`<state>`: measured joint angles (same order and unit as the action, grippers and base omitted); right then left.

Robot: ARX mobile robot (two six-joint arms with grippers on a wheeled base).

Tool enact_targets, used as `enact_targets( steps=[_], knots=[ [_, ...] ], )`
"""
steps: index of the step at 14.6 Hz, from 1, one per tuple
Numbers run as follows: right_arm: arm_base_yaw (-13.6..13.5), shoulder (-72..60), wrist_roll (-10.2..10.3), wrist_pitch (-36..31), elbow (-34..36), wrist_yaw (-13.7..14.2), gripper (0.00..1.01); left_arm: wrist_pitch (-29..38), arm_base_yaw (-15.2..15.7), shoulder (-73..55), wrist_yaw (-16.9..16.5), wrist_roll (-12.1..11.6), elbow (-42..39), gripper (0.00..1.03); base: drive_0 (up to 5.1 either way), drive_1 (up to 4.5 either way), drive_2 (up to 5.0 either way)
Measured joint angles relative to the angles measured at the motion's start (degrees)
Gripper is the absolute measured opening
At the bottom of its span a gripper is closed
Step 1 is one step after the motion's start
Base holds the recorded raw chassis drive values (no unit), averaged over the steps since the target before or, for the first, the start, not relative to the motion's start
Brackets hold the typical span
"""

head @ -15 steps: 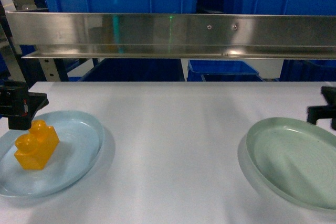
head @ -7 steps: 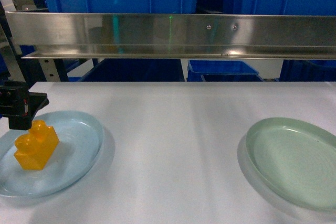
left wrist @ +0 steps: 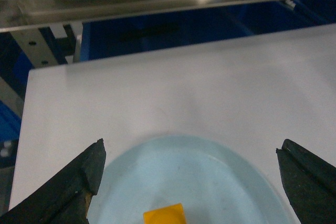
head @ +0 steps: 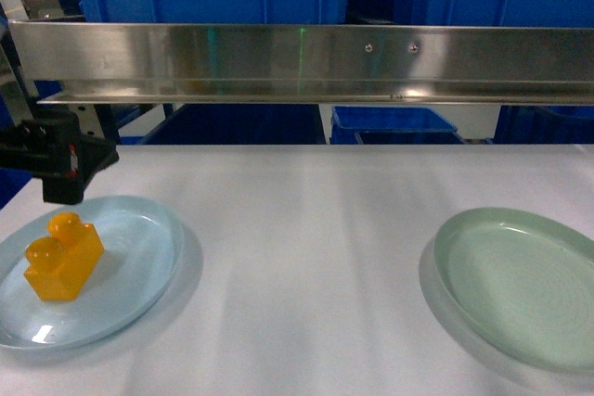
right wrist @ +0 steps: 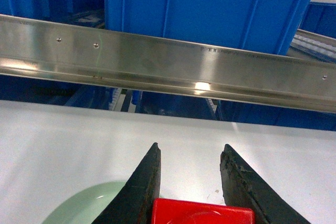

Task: Sort and place red and yellow blocks in left bins

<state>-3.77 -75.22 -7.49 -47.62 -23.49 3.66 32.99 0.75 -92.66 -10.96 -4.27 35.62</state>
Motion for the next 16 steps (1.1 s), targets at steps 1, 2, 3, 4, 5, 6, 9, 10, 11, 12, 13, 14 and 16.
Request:
enact_targets(
  steps=[1,2,3,4,5,6,9,10,11,12,13,14,16],
  knots=[
    [0.0,0.0,-0.02,0.0,0.02,0.02,0.28,-0.57,-0.24,-1.62,0.72,0.02,-0.59,0.98,0.0,0.0,0.0],
    [0.0,0.0,-0.04,0.02,0.0,0.0,0.28,0.42,-0.59,-4.11,1.99,0.04,-1.62,0.98,0.0,0.0,0.0],
    [0.0,0.0,-0.07,0.02,0.0,0.02,0.28,1.38,-0.83,-6.43,3.04,0.31,-2.14,0.98,0.0,0.0,0.0],
    [0.0,0.0,-0.09,0.02,0.02,0.02,0.28,2.64,-1.7,-9.2,3.26,1.05,-2.47,0.98,0.0,0.0,0.0],
    [0.0,0.0,-0.09,0.02,0.02,0.0,0.28,3.89,-2.93,-11.58,4.37,1.38,-2.51,0.98,0.0,0.0,0.0],
    [0.0,0.0,-0.09,0.02,0.02,0.0,0.28,4.13,-3.65,-13.25,5.33,1.77,-2.43,0.98,0.0,0.0,0.0],
    [0.0,0.0,-0.11,0.02,0.0,0.02,0.28,4.94,-4.44,-15.98,7.23,2.67,-1.86,0.98,0.0,0.0,0.0],
    [0.0,0.0,-0.11,0.02,0.0,0.02,0.28,5.09,-4.31,-16.11,8.26,2.78,-1.62,0.98,0.0,0.0,0.0],
    [0.0,0.0,-0.11,0.0,0.0,0.02,0.28,5.4,-4.24,-16.41,8.31,2.82,-1.53,0.98,0.0,0.0,0.0],
    [0.0,0.0,-0.11,0.0,0.02,0.02,0.28,5.9,-3.89,-16.83,8.9,2.8,-1.53,0.98,0.0,0.0,0.0],
    [0.0,0.0,-0.11,0.0,0.02,0.02,0.28,6.51,-3.76,-17.38,9.11,2.78,-1.49,0.98,0.0,0.0,0.0],
    [0.0,0.0,-0.11,0.0,0.02,0.02,0.28,6.6,-3.58,-17.75,9.22,2.8,-1.27,0.98,0.0,0.0,0.0],
    [0.0,0.0,-0.11,0.02,0.02,0.02,0.28,7.3,-3.58,-18.69,9.99,2.82,-0.98,0.96,0.0,0.0,0.0]
  ],
)
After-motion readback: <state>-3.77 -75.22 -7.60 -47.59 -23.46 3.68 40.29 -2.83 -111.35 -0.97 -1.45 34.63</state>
